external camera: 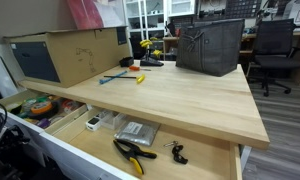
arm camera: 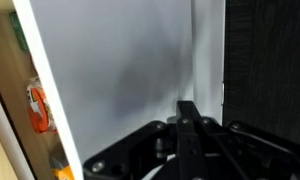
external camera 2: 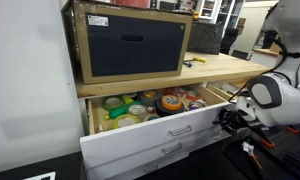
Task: Close the topmost drawer on the left.
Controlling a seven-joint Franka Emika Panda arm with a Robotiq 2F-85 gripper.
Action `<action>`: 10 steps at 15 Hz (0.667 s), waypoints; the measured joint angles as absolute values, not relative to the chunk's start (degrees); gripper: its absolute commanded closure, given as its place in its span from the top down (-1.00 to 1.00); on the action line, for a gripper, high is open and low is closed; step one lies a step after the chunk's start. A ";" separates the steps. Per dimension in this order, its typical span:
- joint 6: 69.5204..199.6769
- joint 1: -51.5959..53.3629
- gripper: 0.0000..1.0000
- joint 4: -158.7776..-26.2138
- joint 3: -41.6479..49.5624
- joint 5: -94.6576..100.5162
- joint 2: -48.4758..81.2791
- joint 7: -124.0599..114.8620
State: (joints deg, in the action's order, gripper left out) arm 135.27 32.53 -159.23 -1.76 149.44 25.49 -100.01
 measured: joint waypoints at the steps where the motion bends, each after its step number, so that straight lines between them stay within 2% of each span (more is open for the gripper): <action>1: 136.13 32.52 -1.00 -159.11 -1.59 149.44 24.71 -101.27; 10: 154.31 28.94 -1.00 -158.82 0.71 149.30 7.80 -106.23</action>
State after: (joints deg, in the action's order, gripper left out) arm 154.31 28.94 -158.82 0.71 149.30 7.80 -106.23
